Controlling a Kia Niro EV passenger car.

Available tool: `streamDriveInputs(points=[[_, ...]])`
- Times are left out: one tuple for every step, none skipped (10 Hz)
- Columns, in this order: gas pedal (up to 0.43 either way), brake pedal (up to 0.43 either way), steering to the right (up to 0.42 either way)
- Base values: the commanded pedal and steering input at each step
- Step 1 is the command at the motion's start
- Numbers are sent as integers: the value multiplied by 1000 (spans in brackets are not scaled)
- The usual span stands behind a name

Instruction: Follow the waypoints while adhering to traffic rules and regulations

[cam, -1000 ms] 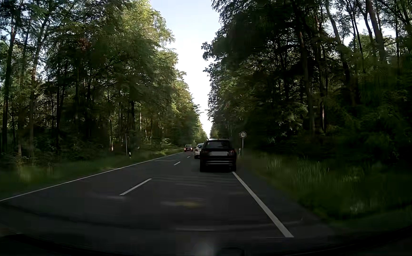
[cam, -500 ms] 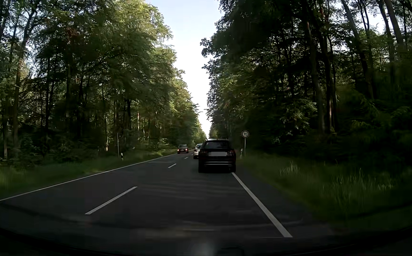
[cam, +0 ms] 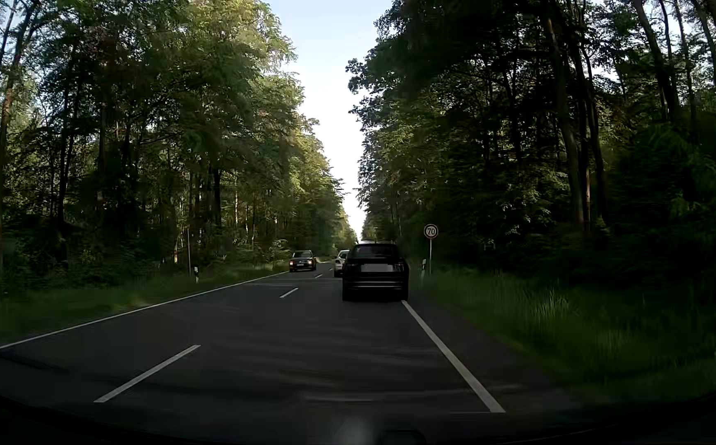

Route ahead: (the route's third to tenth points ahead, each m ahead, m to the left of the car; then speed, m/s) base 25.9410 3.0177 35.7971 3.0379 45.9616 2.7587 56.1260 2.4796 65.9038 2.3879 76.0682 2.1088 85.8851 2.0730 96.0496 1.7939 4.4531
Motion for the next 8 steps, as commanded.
streamDriveInputs(points=[[0, 0, 4], [0, 0, 4], [0, 0, 3], [0, 0, 3], [0, 0, 3], [0, 0, 4], [0, 0, 3], [0, 6, 3]])
